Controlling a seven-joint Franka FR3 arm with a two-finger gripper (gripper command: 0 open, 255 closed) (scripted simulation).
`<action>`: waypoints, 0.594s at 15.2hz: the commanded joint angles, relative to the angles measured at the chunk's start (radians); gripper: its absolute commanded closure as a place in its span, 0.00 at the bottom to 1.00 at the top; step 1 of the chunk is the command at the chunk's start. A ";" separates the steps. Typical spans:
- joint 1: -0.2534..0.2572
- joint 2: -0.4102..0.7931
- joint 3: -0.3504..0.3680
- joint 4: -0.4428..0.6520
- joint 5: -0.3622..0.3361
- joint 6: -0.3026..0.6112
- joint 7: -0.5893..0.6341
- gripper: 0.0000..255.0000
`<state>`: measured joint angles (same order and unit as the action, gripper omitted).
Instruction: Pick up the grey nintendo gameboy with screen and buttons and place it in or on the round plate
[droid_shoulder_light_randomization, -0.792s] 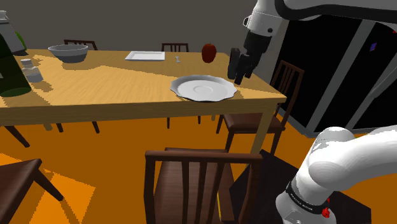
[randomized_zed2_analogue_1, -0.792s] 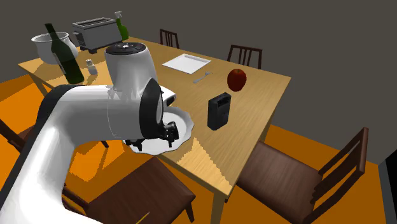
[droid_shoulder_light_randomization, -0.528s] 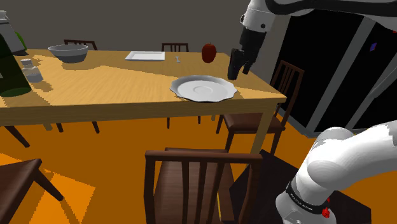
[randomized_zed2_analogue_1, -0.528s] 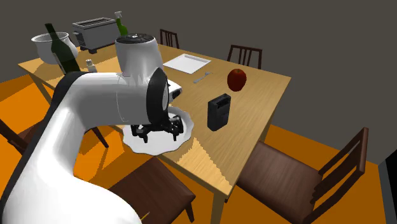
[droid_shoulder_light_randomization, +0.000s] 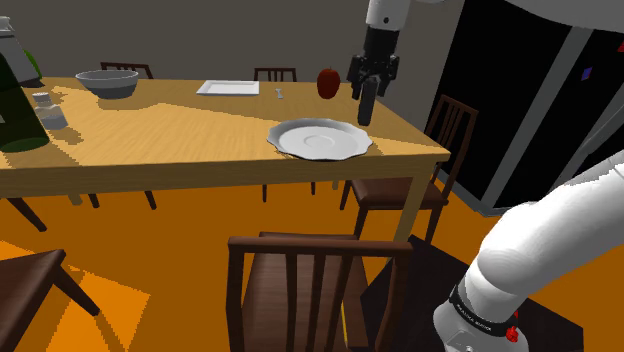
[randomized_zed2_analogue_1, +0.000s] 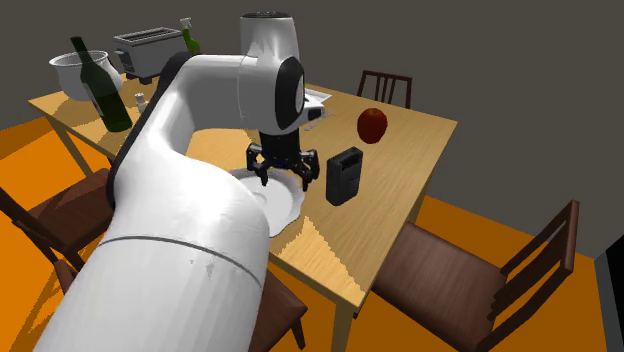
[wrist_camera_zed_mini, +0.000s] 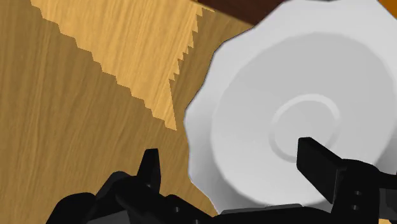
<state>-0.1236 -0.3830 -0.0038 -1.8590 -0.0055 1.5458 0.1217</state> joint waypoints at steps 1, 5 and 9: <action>-0.023 0.077 -0.013 0.096 -0.008 -0.039 0.039 0.00; -0.064 0.231 -0.046 0.295 -0.018 -0.119 0.107 0.00; -0.106 0.394 -0.087 0.523 -0.017 -0.220 0.167 0.00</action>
<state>-0.2159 -0.0387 -0.0765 -1.4105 -0.0229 1.3603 0.2783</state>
